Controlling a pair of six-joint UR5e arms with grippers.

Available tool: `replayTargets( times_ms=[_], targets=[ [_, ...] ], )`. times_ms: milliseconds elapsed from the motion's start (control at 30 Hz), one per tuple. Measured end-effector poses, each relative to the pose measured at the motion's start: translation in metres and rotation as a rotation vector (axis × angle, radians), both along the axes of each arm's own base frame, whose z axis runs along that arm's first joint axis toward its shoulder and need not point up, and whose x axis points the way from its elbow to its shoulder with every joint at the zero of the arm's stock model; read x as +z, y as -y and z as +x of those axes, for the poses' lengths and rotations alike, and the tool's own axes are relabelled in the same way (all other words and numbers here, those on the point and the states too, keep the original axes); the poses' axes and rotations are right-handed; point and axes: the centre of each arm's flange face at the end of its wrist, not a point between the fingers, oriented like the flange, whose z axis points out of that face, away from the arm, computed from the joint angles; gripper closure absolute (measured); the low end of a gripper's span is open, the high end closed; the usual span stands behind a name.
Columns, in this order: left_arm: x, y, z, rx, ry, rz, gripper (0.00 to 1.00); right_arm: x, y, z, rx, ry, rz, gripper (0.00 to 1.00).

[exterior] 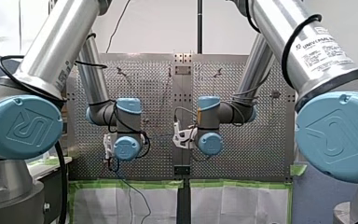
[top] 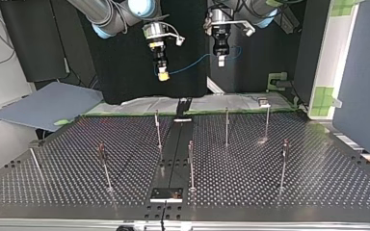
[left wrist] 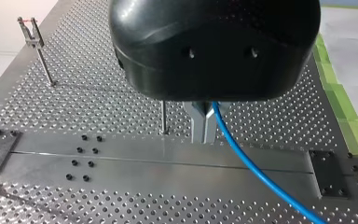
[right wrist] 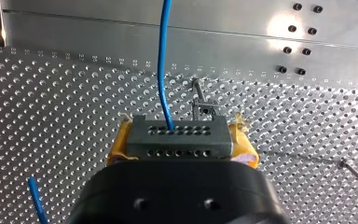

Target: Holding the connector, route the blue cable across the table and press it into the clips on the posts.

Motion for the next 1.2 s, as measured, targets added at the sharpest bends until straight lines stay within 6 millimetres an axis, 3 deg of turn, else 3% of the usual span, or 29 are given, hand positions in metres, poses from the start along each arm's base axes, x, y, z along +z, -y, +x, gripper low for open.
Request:
replayTargets(
  times_ms=[667, 800, 1000, 1200],
  targets=[
    [0.0, 0.0, 0.0, -0.001, 0.0, 0.0, 1.0, 0.0, 0.0, 0.0, 0.0, 0.0, 0.0, 1.0],
    [0.002, -0.008, -0.005, 0.024, -0.012, -0.006, 1.0, -0.002, -0.001, 0.002, 0.0, -0.006, 0.003, 1.0],
    [0.001, -0.023, -0.022, 0.056, -0.041, 0.001, 1.0, -0.019, -0.001, 0.012, -0.025, -0.045, 0.037, 1.0],
    [-0.001, -0.026, -0.027, 0.059, -0.05, 0.006, 1.0, -0.048, -0.005, 0.008, -0.039, -0.115, 0.098, 1.0]
  ],
)
